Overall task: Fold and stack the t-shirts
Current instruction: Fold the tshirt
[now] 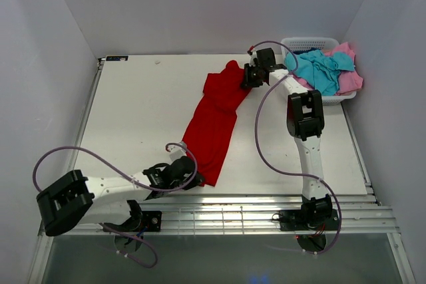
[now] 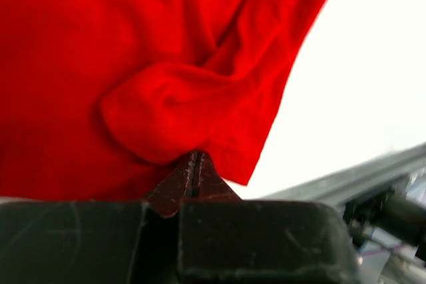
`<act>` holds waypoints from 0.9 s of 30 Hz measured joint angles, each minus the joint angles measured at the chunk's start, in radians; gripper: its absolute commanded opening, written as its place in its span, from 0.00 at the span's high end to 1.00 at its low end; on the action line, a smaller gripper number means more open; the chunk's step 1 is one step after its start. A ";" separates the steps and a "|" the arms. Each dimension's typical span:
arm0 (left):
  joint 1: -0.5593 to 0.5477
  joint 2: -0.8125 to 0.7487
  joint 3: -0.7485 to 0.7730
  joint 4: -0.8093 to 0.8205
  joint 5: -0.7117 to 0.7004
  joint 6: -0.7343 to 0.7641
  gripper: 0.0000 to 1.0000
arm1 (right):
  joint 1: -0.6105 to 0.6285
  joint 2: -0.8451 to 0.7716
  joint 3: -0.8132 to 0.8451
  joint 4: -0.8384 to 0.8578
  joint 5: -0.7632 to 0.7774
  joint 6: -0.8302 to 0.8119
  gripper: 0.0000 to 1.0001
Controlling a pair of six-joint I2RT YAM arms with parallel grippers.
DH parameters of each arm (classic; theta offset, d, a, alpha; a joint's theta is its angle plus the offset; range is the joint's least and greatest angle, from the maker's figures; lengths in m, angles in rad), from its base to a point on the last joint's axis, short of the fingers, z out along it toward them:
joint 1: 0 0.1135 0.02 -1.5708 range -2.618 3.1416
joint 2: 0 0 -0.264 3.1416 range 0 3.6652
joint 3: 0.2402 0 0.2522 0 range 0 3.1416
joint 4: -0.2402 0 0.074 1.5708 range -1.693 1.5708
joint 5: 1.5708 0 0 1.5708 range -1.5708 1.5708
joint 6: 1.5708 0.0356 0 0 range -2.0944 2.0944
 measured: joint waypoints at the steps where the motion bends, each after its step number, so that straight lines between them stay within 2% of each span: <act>1: -0.048 0.045 0.032 0.002 -0.015 -0.012 1.00 | -0.003 0.002 0.000 0.007 -0.017 0.006 0.72; 4: -0.155 0.140 0.112 -0.009 -0.047 -0.035 1.00 | -0.014 0.008 -0.003 0.034 -0.065 0.019 0.70; 7: -0.215 0.152 0.169 -0.053 -0.075 -0.037 1.00 | -0.017 0.008 -0.023 0.082 -0.093 0.033 0.68; 16: -0.227 -0.092 0.334 -0.214 -0.161 0.039 1.00 | -0.027 -0.018 -0.039 0.138 -0.095 0.030 0.66; 20: -0.225 -0.096 0.443 -0.242 -0.235 0.147 1.00 | -0.033 -0.196 -0.208 0.176 -0.092 0.028 0.65; 21: -0.217 -0.094 0.456 -0.235 -0.251 0.183 1.00 | -0.034 -0.257 -0.252 0.181 -0.092 0.027 0.63; 23: -0.174 -0.092 0.459 -0.198 -0.235 0.272 0.91 | -0.031 -0.378 -0.315 0.189 -0.088 0.014 0.62; 27: 0.061 -0.060 0.408 -0.052 -0.114 0.437 0.77 | 0.031 -0.648 -0.491 0.214 -0.024 -0.037 0.62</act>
